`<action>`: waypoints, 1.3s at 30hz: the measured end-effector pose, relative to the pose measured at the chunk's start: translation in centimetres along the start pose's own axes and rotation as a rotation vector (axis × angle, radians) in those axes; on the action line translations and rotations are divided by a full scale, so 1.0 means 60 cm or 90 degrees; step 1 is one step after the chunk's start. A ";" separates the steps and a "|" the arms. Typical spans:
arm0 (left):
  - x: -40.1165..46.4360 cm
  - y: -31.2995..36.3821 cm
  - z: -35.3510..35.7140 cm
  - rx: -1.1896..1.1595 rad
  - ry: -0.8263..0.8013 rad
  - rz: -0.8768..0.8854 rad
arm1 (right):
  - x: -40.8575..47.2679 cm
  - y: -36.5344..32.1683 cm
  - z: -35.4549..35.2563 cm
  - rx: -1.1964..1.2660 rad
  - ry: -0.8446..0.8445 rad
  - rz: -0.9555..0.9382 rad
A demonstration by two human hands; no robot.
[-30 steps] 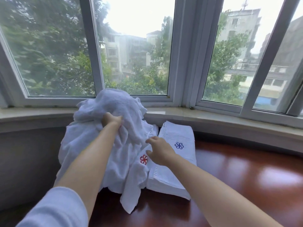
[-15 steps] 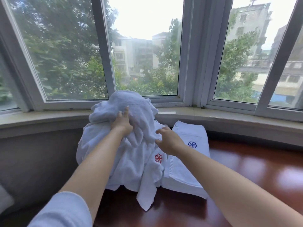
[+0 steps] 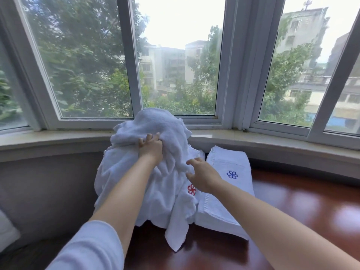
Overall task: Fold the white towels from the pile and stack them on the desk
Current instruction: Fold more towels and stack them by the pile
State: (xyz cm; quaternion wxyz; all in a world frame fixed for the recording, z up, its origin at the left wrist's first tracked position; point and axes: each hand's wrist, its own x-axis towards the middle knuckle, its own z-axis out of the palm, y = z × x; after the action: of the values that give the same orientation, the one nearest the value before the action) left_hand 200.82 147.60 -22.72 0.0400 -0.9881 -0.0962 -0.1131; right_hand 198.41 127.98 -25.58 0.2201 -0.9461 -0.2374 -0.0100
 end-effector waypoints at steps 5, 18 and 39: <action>-0.018 0.008 -0.017 -0.034 0.189 0.044 | 0.009 -0.012 -0.004 0.042 0.067 0.007; -0.121 -0.073 0.014 -0.119 -0.021 -0.087 | 0.009 -0.027 0.065 0.099 -0.035 0.108; -0.171 0.079 -0.067 -0.890 0.003 -0.236 | -0.087 0.022 -0.090 0.335 0.199 0.203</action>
State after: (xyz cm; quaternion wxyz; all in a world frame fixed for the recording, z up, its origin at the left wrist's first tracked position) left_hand 191.07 140.69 -21.44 -0.6211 -0.7499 -0.1669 -0.1551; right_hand 194.85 122.34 -21.90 0.4889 -0.8692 -0.0443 -0.0585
